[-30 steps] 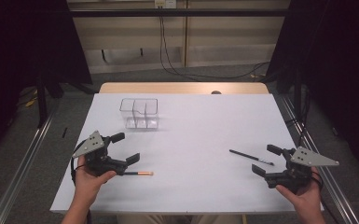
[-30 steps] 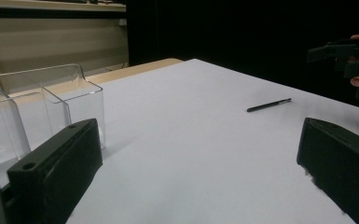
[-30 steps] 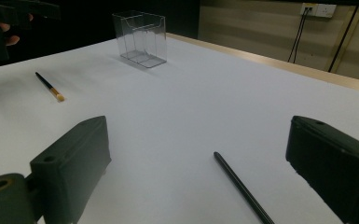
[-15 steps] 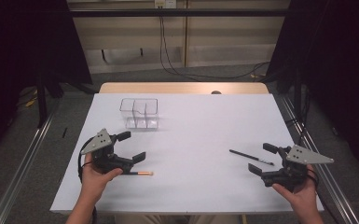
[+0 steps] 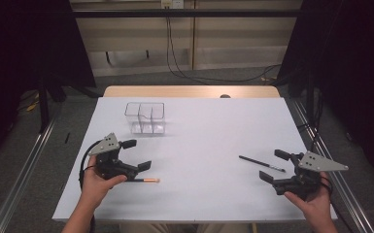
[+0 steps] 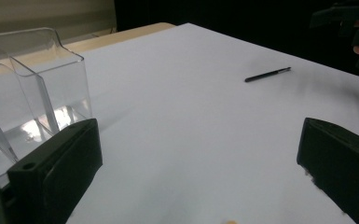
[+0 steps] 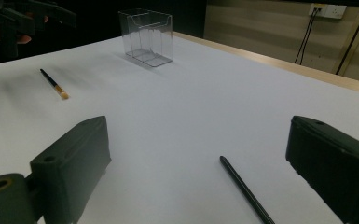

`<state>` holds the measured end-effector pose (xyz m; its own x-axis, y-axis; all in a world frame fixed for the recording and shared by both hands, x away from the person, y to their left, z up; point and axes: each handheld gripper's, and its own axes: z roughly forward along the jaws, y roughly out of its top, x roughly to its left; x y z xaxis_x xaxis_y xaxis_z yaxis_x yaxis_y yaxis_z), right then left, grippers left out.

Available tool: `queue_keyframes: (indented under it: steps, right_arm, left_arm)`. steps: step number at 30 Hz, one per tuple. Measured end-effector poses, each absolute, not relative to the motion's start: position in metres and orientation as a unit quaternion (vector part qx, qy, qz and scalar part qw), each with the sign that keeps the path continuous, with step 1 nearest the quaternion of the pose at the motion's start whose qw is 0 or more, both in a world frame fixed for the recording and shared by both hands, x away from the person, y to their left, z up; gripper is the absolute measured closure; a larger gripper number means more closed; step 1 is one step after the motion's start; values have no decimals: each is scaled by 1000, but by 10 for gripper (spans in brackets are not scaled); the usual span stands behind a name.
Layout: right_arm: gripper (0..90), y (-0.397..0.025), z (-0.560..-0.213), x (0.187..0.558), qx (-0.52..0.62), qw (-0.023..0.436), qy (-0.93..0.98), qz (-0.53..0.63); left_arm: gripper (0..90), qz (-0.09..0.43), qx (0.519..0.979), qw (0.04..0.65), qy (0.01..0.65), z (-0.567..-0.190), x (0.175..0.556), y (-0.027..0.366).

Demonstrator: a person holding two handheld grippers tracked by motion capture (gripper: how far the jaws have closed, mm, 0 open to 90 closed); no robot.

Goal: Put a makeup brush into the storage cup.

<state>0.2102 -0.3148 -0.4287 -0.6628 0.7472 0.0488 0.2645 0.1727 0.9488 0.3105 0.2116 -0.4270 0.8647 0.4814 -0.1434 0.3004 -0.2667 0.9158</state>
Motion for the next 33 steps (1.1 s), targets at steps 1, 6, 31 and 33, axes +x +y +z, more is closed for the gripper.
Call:
queue_keyframes:
  steps: [1,6,31,33]
  right_arm:
    - [58,-315,-429,210,345,222,733,543]
    - [58,-314,-429,210,346,221,734,540]
    - [59,-314,-429,211,345,218,734,542]
    - [59,-314,-430,211,346,219,735,541]
  left_arm:
    - [0,80,795,550,245,-427,311,211]
    - [0,68,821,510,249,-426,314,209]
    - [15,34,920,327,213,-418,328,187]
    - [19,29,926,314,206,-419,329,185]
